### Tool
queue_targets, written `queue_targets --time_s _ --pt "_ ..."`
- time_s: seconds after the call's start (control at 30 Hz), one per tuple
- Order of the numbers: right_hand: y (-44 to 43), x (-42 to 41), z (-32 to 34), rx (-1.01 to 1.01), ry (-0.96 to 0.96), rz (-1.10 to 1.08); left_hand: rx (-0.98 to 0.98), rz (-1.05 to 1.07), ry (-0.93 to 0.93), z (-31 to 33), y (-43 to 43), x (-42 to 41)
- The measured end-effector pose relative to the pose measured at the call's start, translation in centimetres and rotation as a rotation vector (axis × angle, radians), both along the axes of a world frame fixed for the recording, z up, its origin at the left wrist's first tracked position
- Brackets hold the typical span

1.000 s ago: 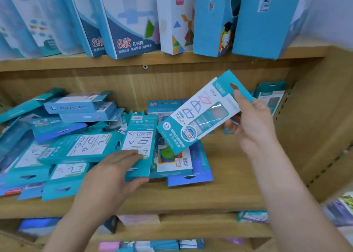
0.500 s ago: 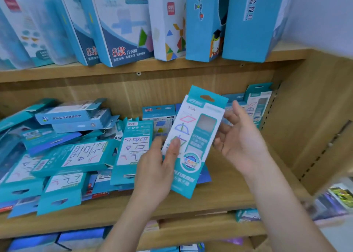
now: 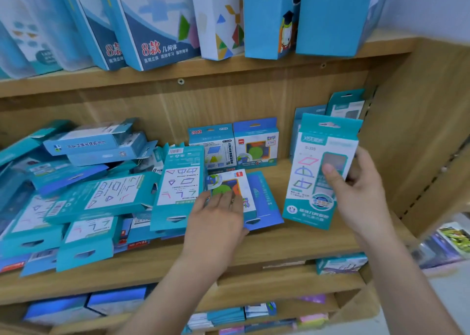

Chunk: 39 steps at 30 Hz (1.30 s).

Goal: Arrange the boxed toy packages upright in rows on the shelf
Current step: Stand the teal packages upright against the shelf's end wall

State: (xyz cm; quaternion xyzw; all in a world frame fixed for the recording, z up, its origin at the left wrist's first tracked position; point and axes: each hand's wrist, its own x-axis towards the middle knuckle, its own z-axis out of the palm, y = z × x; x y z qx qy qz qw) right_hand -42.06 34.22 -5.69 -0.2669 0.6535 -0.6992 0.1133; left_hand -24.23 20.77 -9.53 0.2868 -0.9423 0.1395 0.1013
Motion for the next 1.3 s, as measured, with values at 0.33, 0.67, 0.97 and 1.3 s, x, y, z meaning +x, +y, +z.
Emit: queue_targets --time_s 0.33,0.67,0.97,1.3 --pt "0.2 -0.4 -2.1 0.001 0.069 0.029 -0.071 0.064 -0.301 0.9 -0.6 -3.1" --pt "-0.2 -0.6 -5.4 0.063 0.003 0.095 -0.012 -0.059 -0.152 -0.8 -1.0 -2.2" --pt "0.8 -3.1 -4.7 0.047 -0.095 0.145 0.288 -0.234 0.184 -1.6 2.3 -5.5" --pt "2.7 -8.9 -5.1 0.223 0.108 -0.087 0.881 -0.067 0.556 -0.5 3.5 -18.1"
